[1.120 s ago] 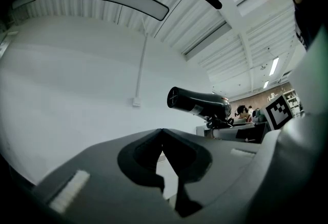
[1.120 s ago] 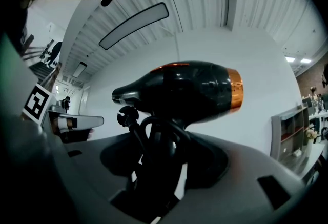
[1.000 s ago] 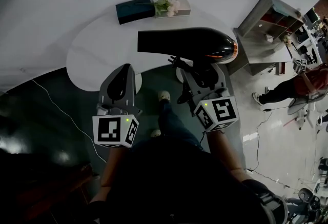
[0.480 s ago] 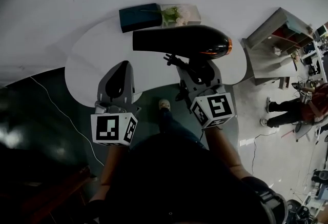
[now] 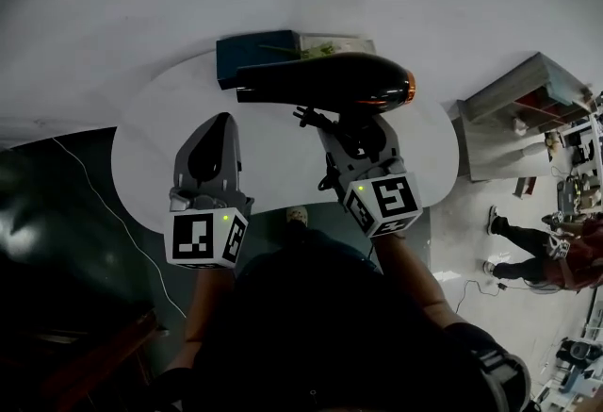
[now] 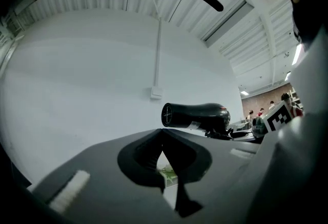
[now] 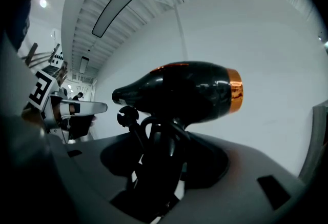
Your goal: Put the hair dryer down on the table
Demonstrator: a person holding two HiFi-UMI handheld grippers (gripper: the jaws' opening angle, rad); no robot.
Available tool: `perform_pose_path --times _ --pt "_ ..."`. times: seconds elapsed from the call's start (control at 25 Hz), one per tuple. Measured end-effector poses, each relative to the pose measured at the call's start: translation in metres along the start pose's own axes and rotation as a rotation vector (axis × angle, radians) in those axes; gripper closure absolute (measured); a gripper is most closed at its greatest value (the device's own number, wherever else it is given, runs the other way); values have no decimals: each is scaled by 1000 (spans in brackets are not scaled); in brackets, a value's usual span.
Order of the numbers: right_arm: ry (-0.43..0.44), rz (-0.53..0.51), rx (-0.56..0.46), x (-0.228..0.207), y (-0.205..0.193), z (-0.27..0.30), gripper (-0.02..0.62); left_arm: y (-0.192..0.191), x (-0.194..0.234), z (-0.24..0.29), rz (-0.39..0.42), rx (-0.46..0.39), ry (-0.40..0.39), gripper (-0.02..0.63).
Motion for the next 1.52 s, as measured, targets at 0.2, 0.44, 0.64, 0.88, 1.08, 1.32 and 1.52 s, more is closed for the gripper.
perform_pose_path --times 0.2,0.44,0.64,0.88,1.08,1.32,1.52 --pt "36 1 48 -51 -13 67 348 -14 16 79 -20 25 30 594" --pt "69 -8 30 -47 -10 64 348 -10 8 70 -10 18 56 594" --pt "71 9 43 -52 -21 69 348 -14 4 75 -3 46 55 594" --pt "85 34 125 -54 -56 81 348 -27 3 90 -6 94 36 594" --pt "84 56 160 -50 -78 92 348 -37 6 98 1 116 -2 594" --pt "76 80 216 -43 -104 105 348 -51 18 98 0 172 -16 594" --pt "84 116 300 -30 -137 115 348 -70 30 98 -12 220 -23 594"
Point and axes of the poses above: the fingertips, and each gripper's own axes: z forward along the fingers, x to its left, y out of its top, the point moved 3 cm from there along -z, backward along the fingers, and after that the axes turned 7 degrees about x, right-handed, at the moved point
